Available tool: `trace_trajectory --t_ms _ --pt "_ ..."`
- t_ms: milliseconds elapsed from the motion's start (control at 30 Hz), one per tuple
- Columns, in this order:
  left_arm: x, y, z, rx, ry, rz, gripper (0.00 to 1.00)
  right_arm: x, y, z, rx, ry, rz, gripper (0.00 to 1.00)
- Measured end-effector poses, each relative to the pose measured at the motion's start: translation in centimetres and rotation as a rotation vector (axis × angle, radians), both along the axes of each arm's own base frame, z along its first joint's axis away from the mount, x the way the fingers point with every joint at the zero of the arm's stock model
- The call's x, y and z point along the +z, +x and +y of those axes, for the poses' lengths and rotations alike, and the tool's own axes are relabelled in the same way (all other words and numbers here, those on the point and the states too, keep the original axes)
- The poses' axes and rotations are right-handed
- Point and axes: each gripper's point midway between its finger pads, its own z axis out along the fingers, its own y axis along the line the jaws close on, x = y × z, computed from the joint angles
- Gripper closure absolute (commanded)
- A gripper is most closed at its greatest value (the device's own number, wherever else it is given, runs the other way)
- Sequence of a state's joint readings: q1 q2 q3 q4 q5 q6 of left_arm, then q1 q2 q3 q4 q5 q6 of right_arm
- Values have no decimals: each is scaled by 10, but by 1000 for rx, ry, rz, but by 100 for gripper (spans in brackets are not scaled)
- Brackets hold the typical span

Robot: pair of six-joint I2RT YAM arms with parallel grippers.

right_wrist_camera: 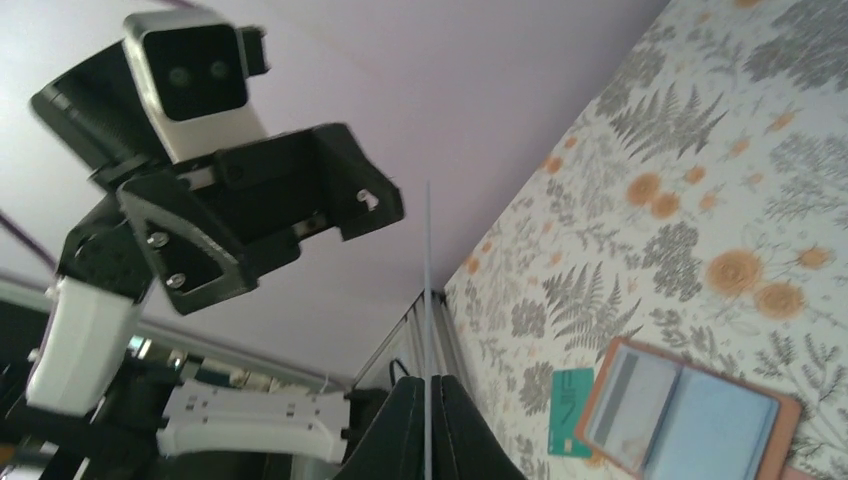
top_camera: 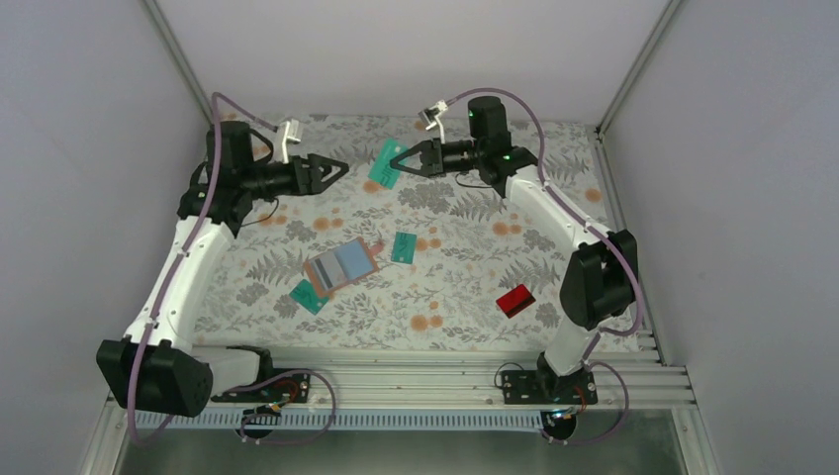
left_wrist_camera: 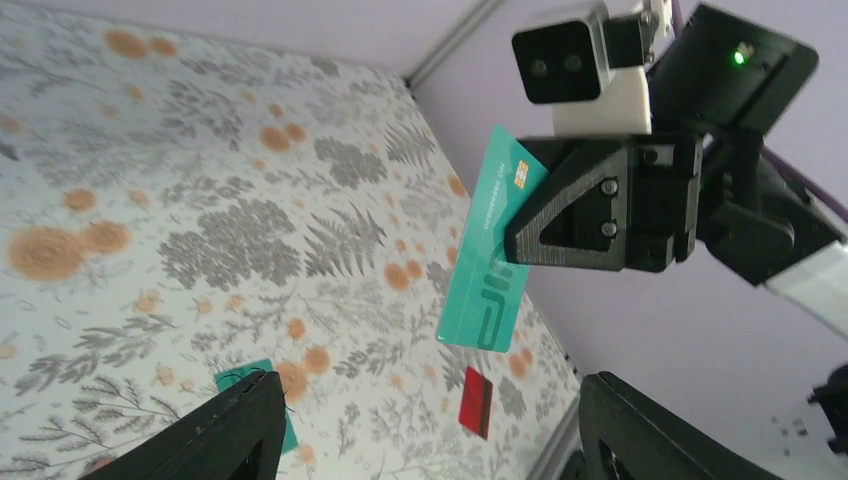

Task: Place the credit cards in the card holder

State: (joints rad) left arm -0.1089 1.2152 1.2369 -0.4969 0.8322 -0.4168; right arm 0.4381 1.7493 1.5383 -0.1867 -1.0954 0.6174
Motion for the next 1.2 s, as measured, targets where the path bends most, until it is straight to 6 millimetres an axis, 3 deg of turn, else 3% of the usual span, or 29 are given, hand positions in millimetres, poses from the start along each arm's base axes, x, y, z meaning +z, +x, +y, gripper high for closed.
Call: trace_trajectory --t_ms 367,633,1067,1200 --pt "-23 -34 -21 -247 -59 7 37 -12 -47 -1 228 18 -19 96" --pt "-31 -48 -41 -377 -94 34 51 -22 -79 15 353 29 8 96" --pt "-50 -56 -54 -436 -92 78 80 -25 -89 23 409 38 26 96" --pt "-49 -59 -56 -452 -97 79 95 -26 -90 23 411 36 29 96"
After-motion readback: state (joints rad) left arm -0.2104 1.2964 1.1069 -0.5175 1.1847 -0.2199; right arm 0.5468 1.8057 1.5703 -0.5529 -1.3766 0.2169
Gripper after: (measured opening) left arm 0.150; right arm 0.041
